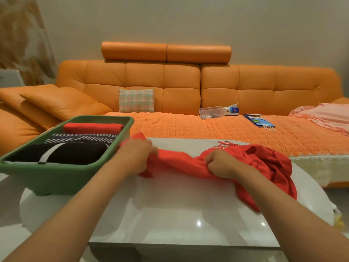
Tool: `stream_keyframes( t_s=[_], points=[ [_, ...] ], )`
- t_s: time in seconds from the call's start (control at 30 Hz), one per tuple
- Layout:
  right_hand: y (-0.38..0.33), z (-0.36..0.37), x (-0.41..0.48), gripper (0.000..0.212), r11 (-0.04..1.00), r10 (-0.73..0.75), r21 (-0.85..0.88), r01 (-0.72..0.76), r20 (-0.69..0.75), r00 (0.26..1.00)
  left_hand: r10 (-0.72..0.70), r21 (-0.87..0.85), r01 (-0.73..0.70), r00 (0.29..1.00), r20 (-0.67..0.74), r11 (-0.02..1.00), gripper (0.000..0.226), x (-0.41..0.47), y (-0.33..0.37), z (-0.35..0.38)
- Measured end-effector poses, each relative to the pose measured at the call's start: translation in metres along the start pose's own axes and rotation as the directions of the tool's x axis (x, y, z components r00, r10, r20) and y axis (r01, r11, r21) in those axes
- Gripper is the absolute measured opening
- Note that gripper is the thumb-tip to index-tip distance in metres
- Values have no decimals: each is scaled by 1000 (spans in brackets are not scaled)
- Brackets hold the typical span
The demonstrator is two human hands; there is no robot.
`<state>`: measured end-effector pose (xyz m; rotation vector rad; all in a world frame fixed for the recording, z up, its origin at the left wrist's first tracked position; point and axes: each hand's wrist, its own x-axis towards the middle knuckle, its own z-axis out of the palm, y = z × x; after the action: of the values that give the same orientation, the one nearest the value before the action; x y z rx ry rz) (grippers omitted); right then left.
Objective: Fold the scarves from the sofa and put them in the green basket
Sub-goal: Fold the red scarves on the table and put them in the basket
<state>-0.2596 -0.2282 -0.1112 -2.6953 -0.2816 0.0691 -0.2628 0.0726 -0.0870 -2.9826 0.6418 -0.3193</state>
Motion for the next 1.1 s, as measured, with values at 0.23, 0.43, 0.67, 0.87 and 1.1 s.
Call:
stream_keyframes(
  t_s=[0.23, 0.43, 0.67, 0.87, 1.1],
  points=[
    [-18, 6, -3, 33, 985, 24, 161, -65, 244, 970, 5, -418, 197, 900, 435, 887, 23, -6, 17, 4],
    [3, 27, 33, 48, 984, -105, -156, 90, -87, 991, -13, -331, 53, 992, 123, 942, 50, 27, 20, 56],
    [22, 33, 59, 44, 907, -75, -409, 98, 72, 995, -25, -187, 86, 951, 308, 979, 57, 50, 19, 76],
    [35, 10, 61, 21, 969, 142, -145, -199, -331, 933, -236, -104, 245, 967, 96, 964, 25, 57, 14, 46],
    [31, -3, 67, 49, 859, 304, 501, -103, -339, 890, -516, -413, 377, 802, -302, 829, 19, 67, 3, 30]
  ],
)
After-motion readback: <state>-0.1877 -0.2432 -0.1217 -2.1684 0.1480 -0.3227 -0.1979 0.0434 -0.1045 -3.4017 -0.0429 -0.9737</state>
